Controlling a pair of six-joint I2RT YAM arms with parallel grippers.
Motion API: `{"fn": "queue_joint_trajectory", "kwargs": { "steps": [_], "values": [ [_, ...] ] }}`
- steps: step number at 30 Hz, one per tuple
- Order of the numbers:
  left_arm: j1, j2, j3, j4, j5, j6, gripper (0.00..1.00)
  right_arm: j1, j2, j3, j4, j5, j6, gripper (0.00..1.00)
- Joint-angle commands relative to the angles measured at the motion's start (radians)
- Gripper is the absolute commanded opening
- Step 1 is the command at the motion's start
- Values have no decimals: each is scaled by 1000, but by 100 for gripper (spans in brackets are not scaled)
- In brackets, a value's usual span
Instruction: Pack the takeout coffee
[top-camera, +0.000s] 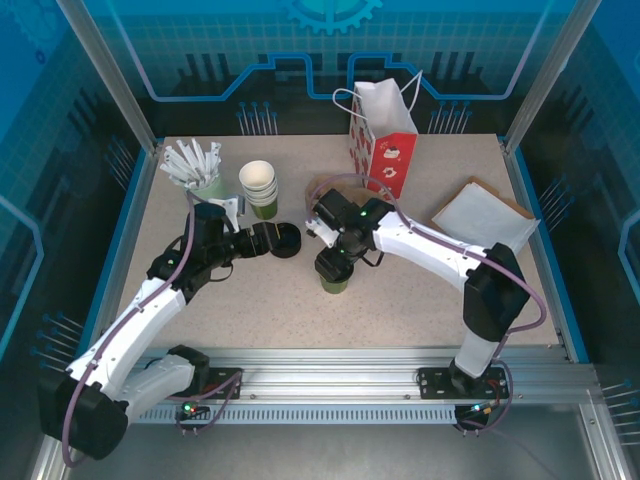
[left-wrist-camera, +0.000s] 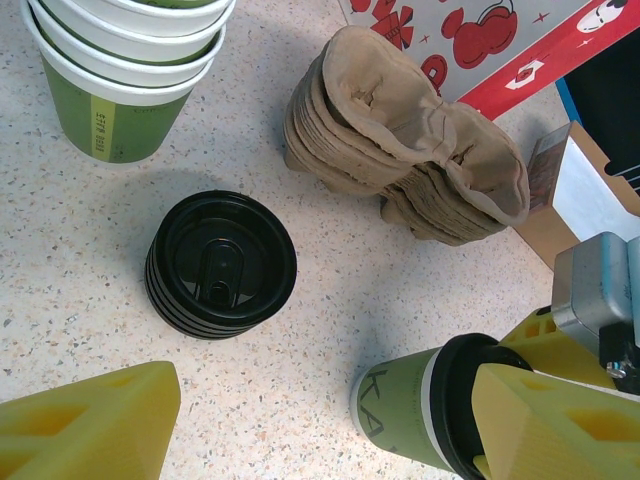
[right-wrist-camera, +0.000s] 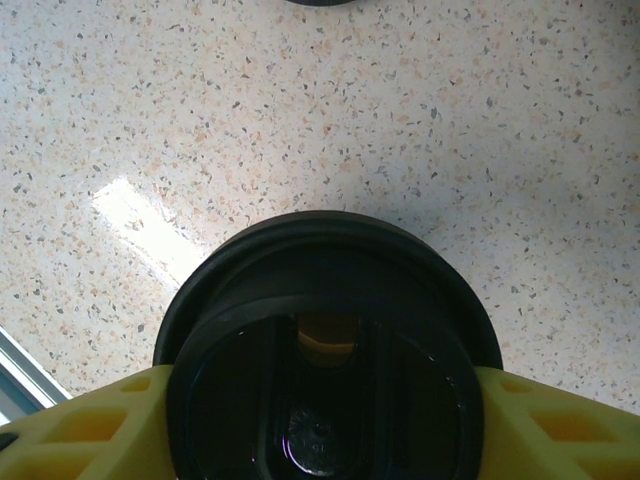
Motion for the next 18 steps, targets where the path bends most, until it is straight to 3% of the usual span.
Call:
{"fn": "queue_joint_trajectory", "kwargs": {
  "steps": [1, 8, 18],
  "values": [
    [9, -5, -1, -12, 19, 6, 78, -1, 65, -107, -113, 73, -1, 52],
    [6, -3, -26, -5, 28, -14, 78, 0, 19, -175, -53, 51, 13, 51],
    [2, 14, -17, 9, 59, -27, 78, -13, -23, -67, -23, -15, 2, 61]
  ]
}}
